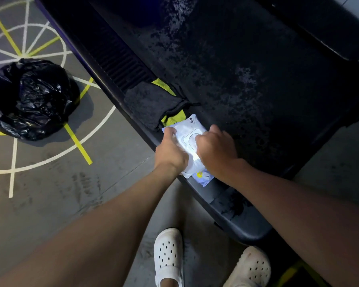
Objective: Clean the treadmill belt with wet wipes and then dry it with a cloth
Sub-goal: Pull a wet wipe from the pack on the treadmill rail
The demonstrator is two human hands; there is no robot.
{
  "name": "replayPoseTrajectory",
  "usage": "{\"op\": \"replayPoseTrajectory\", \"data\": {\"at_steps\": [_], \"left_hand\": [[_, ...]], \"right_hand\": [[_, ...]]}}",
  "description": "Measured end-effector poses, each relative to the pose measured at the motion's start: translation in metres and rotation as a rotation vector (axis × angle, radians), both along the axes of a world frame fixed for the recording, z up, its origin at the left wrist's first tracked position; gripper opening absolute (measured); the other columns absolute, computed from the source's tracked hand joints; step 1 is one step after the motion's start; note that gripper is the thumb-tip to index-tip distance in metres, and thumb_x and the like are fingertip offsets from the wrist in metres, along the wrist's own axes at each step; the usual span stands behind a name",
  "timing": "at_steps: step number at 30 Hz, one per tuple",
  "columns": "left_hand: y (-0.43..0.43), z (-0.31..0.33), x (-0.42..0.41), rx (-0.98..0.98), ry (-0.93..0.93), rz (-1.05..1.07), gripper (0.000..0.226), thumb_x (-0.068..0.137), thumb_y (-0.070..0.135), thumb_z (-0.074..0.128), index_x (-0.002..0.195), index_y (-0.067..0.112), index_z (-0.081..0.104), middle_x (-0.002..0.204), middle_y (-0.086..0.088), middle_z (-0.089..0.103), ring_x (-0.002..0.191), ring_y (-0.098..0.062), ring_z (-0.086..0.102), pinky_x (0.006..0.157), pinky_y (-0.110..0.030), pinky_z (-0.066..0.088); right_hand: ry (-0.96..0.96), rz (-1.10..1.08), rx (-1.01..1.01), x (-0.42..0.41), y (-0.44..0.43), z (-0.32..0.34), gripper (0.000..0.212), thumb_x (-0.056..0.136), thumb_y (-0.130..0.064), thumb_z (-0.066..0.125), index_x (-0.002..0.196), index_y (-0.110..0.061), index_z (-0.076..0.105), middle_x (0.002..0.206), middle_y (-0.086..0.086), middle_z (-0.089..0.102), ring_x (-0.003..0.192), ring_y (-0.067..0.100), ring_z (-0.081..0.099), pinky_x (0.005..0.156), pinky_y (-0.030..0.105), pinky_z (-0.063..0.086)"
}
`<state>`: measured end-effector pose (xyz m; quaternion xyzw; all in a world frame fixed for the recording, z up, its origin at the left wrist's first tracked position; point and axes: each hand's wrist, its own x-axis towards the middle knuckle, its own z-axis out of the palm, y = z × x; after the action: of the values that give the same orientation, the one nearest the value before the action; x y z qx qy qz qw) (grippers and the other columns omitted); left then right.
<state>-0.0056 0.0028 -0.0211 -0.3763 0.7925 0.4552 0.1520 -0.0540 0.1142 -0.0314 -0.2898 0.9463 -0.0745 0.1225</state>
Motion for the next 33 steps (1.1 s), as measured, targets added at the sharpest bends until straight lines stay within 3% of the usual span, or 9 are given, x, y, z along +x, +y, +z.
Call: {"op": "replayPoseTrajectory", "data": {"at_steps": [2,5,11,18,21,25,28,30,33], "left_hand": [[0.000,0.000,0.000,0.001,-0.011,-0.003,0.055,0.080,0.003,0.046,0.128,0.029,0.039,0.101,-0.009,0.051,0.085,-0.036,0.058,0.076,-0.045,0.058],[-0.001,0.000,0.000,0.010,-0.014,-0.001,0.053,0.080,0.003,0.047,0.126,0.029,0.040,0.099,-0.007,0.049,0.089,-0.039,0.060,0.076,-0.048,0.058],[-0.002,0.000,-0.001,0.007,-0.014,0.015,0.047,0.080,0.003,0.047,0.120,0.026,0.041,0.102,-0.010,0.053,0.079,-0.031,0.056,0.052,-0.028,0.047],[-0.002,0.003,-0.005,0.019,-0.034,0.057,0.044,0.078,0.004,0.048,0.116,0.024,0.043,0.096,-0.007,0.052,0.086,-0.036,0.061,0.073,-0.045,0.059],[0.000,0.004,-0.005,0.051,-0.036,0.077,0.044,0.076,0.003,0.049,0.114,0.024,0.043,0.088,-0.001,0.048,0.087,-0.037,0.062,0.071,-0.050,0.059],[0.001,0.010,-0.007,0.072,-0.046,0.099,0.047,0.073,0.005,0.050,0.116,0.024,0.044,0.105,-0.010,0.054,0.090,-0.036,0.061,0.070,-0.052,0.059],[0.004,0.016,-0.006,0.147,-0.034,0.166,0.048,0.076,0.000,0.052,0.119,0.021,0.045,0.112,-0.010,0.048,0.092,-0.037,0.059,0.052,-0.056,0.057],[0.005,0.019,-0.006,0.175,-0.034,0.196,0.045,0.078,-0.001,0.052,0.117,0.020,0.046,0.114,-0.009,0.046,0.093,-0.038,0.060,0.050,-0.057,0.056],[0.005,0.023,-0.006,0.176,-0.041,0.198,0.042,0.078,-0.002,0.050,0.114,0.019,0.045,0.110,-0.009,0.047,0.090,-0.040,0.062,0.051,-0.056,0.057]], "right_hand": [[-0.009,-0.002,0.025,-0.003,-0.004,0.002,0.038,0.033,0.006,0.081,0.046,-0.009,0.049,0.047,0.006,0.049,0.056,0.030,0.055,0.053,0.026,0.027],[-0.054,-0.021,-0.034,-0.003,-0.004,0.002,0.014,0.064,0.005,0.069,0.068,0.000,0.057,0.069,0.019,0.059,0.083,0.039,0.058,0.061,0.037,0.033],[-0.103,-0.005,0.010,0.001,0.005,0.009,0.016,0.083,-0.013,0.056,0.085,-0.013,0.040,0.098,0.014,0.061,0.108,0.033,0.047,0.070,0.035,0.028],[-0.218,-0.265,-0.257,-0.008,0.015,0.030,0.014,0.087,-0.015,0.052,0.082,-0.011,0.040,0.092,0.018,0.057,0.090,0.038,0.053,0.065,0.039,0.030],[-0.155,-0.322,-0.435,-0.006,0.019,0.038,0.009,0.079,-0.022,0.044,0.077,-0.014,0.039,0.080,0.011,0.049,0.077,0.031,0.047,0.064,0.037,0.029],[-0.104,-0.478,-0.776,-0.016,0.015,0.058,0.014,0.078,-0.014,0.042,0.088,-0.007,0.049,0.086,0.011,0.054,0.077,0.024,0.048,0.067,0.032,0.033],[-0.166,-0.536,-0.809,-0.023,0.015,0.069,0.006,0.088,-0.002,0.045,0.090,-0.007,0.042,0.071,-0.003,0.043,0.065,0.019,0.039,0.061,0.029,0.027],[-0.177,-0.571,-0.802,-0.023,0.018,0.070,0.011,0.092,0.003,0.043,0.092,-0.008,0.040,0.073,-0.001,0.043,0.067,0.019,0.040,0.062,0.027,0.028],[-0.316,-0.622,-0.762,-0.022,0.021,0.069,0.008,0.096,-0.009,0.053,0.099,-0.007,0.047,0.082,0.002,0.051,0.078,0.021,0.048,0.071,0.031,0.038]]}}
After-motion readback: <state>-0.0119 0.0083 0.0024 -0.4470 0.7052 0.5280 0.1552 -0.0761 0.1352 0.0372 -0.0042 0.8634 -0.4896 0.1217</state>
